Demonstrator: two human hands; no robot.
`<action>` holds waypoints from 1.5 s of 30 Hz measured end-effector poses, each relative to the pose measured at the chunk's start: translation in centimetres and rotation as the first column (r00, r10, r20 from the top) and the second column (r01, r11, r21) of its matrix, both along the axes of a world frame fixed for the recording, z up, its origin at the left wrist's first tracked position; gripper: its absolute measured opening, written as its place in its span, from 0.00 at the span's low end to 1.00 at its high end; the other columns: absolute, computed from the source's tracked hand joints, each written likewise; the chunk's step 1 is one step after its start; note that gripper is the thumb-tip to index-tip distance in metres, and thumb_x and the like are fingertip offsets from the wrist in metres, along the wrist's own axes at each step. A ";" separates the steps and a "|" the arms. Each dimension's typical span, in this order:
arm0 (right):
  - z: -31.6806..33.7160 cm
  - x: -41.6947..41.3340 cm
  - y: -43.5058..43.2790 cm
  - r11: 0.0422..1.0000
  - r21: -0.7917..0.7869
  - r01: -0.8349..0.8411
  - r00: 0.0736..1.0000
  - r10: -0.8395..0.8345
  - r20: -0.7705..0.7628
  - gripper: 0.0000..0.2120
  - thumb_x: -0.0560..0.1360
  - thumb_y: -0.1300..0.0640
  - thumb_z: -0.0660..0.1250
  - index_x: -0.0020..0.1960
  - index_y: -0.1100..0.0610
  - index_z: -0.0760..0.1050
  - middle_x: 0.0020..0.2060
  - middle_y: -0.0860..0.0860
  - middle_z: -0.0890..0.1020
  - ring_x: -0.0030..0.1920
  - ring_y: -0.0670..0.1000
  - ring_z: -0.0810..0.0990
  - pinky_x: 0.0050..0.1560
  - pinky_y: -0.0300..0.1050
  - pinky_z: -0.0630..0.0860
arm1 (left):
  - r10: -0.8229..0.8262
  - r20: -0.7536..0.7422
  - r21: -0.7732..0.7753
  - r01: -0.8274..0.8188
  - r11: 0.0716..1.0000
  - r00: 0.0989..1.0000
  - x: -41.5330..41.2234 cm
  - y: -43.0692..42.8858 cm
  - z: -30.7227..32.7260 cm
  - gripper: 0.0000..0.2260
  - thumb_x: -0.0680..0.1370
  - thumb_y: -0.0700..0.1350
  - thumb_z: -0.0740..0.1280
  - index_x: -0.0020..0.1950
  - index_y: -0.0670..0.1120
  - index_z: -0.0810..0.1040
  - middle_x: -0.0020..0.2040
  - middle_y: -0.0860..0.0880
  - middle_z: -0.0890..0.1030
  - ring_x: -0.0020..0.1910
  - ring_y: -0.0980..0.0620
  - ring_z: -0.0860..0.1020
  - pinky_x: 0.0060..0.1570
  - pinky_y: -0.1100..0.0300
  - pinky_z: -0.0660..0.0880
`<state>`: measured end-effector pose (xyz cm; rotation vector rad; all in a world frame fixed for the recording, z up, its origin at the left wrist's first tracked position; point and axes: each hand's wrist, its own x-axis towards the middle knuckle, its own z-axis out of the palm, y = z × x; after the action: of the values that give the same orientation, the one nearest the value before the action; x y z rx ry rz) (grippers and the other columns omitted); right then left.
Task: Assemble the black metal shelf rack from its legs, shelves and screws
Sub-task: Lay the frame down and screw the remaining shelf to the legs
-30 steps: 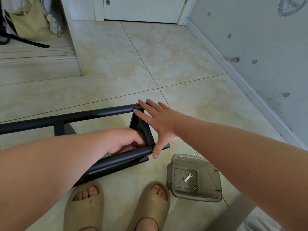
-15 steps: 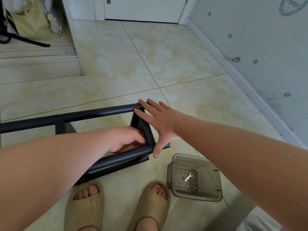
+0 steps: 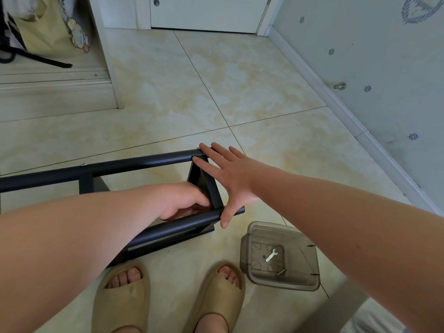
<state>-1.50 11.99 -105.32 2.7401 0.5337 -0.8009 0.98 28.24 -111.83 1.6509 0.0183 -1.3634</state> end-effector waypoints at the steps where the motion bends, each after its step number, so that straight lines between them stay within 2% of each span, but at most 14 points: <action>1: 0.0 0.0 0.0 1.000 -0.002 0.000 1.000 0.000 -0.002 0.76 0.51 0.21 0.73 0.80 0.47 0.29 0.78 0.51 0.27 0.79 0.56 0.30 0.79 0.59 0.38 | -0.002 -0.013 -0.007 0.002 1.000 1.000 0.0 0.1 0.0 0.07 0.77 0.35 0.67 0.48 0.45 0.83 0.42 0.47 0.86 0.39 0.53 0.83 0.47 0.61 0.77; 4: 0.2 0.0 0.1 1.000 -0.002 0.005 1.000 -0.005 -0.008 0.76 0.51 0.21 0.74 0.80 0.47 0.28 0.78 0.51 0.27 0.79 0.55 0.29 0.79 0.58 0.37 | -0.005 -0.043 -0.028 0.004 1.000 0.999 -0.1 0.2 -0.1 0.08 0.79 0.36 0.66 0.48 0.45 0.83 0.43 0.48 0.87 0.39 0.54 0.85 0.43 0.63 0.78; 9: 0.2 0.0 0.1 1.000 -0.006 0.000 1.000 0.000 -0.002 0.77 0.51 0.21 0.74 0.80 0.47 0.29 0.78 0.51 0.28 0.79 0.55 0.30 0.79 0.58 0.37 | -0.076 0.065 0.031 0.074 0.997 0.995 -0.5 -0.1 -0.1 0.05 0.80 0.42 0.66 0.47 0.46 0.82 0.37 0.51 0.86 0.32 0.57 0.83 0.31 0.67 0.77; 15: 0.1 0.0 0.1 1.000 -0.002 0.003 1.000 -0.003 -0.002 0.76 0.51 0.21 0.73 0.80 0.47 0.29 0.78 0.51 0.27 0.79 0.55 0.30 0.78 0.58 0.37 | -0.012 0.034 0.022 0.011 1.000 0.999 -0.2 -0.1 -0.4 0.05 0.78 0.38 0.67 0.47 0.46 0.83 0.36 0.50 0.85 0.34 0.56 0.83 0.42 0.63 0.78; 18: 0.1 0.0 0.0 1.000 -0.002 0.001 1.000 -0.001 0.000 0.76 0.51 0.21 0.73 0.80 0.47 0.29 0.78 0.51 0.28 0.79 0.55 0.30 0.79 0.58 0.37 | -0.007 -0.008 -0.001 0.007 1.000 1.000 0.0 0.1 -0.5 0.07 0.78 0.37 0.67 0.47 0.46 0.84 0.40 0.49 0.86 0.40 0.54 0.84 0.54 0.58 0.78; 19: 0.1 0.0 0.0 1.000 -0.004 -0.001 1.000 0.001 0.002 0.76 0.51 0.20 0.73 0.80 0.47 0.29 0.78 0.51 0.28 0.79 0.55 0.30 0.79 0.58 0.38 | -0.011 -0.023 -0.009 0.011 1.000 1.000 0.1 0.2 -0.5 0.07 0.78 0.37 0.67 0.47 0.46 0.84 0.42 0.49 0.86 0.40 0.54 0.85 0.53 0.59 0.79; 22: 0.1 0.0 0.0 1.000 -0.005 -0.001 1.000 0.001 0.004 0.76 0.51 0.21 0.73 0.80 0.47 0.29 0.78 0.51 0.28 0.79 0.55 0.30 0.79 0.58 0.37 | -0.026 -0.036 0.004 0.026 1.000 0.999 -0.1 0.2 -0.2 0.06 0.79 0.41 0.67 0.46 0.47 0.84 0.43 0.49 0.87 0.37 0.55 0.85 0.35 0.66 0.77; 23: 0.1 0.0 0.0 1.000 -0.003 0.000 1.000 0.001 0.003 0.76 0.51 0.21 0.73 0.80 0.47 0.29 0.78 0.51 0.28 0.79 0.55 0.30 0.79 0.58 0.37 | -0.036 -0.019 0.015 0.036 0.999 0.999 -0.1 0.1 -0.2 0.06 0.79 0.42 0.68 0.47 0.48 0.84 0.43 0.49 0.87 0.38 0.55 0.85 0.34 0.66 0.77; 29: 0.0 0.0 0.0 1.000 0.000 0.002 1.000 -0.002 0.004 0.76 0.51 0.21 0.73 0.80 0.47 0.29 0.78 0.51 0.28 0.79 0.56 0.30 0.79 0.58 0.38 | -0.044 0.027 0.008 0.044 0.999 0.999 -0.2 0.0 -0.2 0.04 0.78 0.40 0.68 0.47 0.46 0.83 0.41 0.48 0.87 0.37 0.55 0.85 0.36 0.66 0.77; 34: -0.1 0.0 0.0 1.000 0.000 -0.001 1.000 0.001 0.007 0.76 0.50 0.20 0.72 0.80 0.47 0.29 0.78 0.51 0.28 0.79 0.55 0.30 0.79 0.58 0.37 | -0.012 -0.038 -0.030 0.011 0.999 0.999 0.1 0.3 -0.3 0.07 0.77 0.37 0.67 0.49 0.45 0.84 0.47 0.46 0.86 0.45 0.49 0.81 0.48 0.62 0.73; 37: -0.1 0.0 -0.1 1.000 0.000 0.003 1.000 -0.003 0.006 0.76 0.50 0.20 0.72 0.80 0.47 0.29 0.78 0.50 0.28 0.79 0.55 0.30 0.79 0.58 0.38 | -0.049 -0.040 -0.029 0.048 0.998 0.998 0.0 0.4 -0.1 0.06 0.79 0.42 0.68 0.50 0.48 0.84 0.46 0.49 0.87 0.39 0.55 0.85 0.36 0.66 0.77; 40: 0.0 0.0 0.0 1.000 -0.003 0.000 1.000 0.000 0.005 0.76 0.51 0.20 0.72 0.80 0.47 0.29 0.78 0.50 0.27 0.79 0.55 0.30 0.79 0.58 0.38 | -0.069 0.016 -0.025 0.069 0.997 0.997 -0.2 0.1 -0.1 0.05 0.79 0.44 0.68 0.51 0.48 0.83 0.45 0.49 0.87 0.39 0.56 0.85 0.36 0.67 0.78; 43: 0.1 0.0 0.0 1.000 -0.002 0.001 1.000 -0.001 0.001 0.76 0.51 0.21 0.73 0.80 0.47 0.29 0.78 0.50 0.27 0.79 0.55 0.30 0.79 0.58 0.37 | -0.042 0.011 -0.039 0.043 0.998 0.999 -0.2 0.1 -0.2 0.04 0.79 0.41 0.68 0.49 0.47 0.83 0.40 0.50 0.87 0.35 0.57 0.84 0.31 0.68 0.76; 45: 0.2 0.0 0.1 1.000 -0.004 0.001 1.000 -0.001 0.000 0.76 0.51 0.21 0.73 0.80 0.47 0.29 0.78 0.51 0.28 0.79 0.55 0.30 0.79 0.58 0.38 | -0.025 -0.004 -0.047 0.025 0.999 1.000 -0.2 0.1 -0.3 0.06 0.79 0.38 0.67 0.49 0.46 0.83 0.41 0.49 0.87 0.38 0.56 0.85 0.38 0.66 0.79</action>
<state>-1.54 12.07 -105.16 2.7367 0.5304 -0.8013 0.81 28.39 -112.11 1.6134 -0.0320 -1.3767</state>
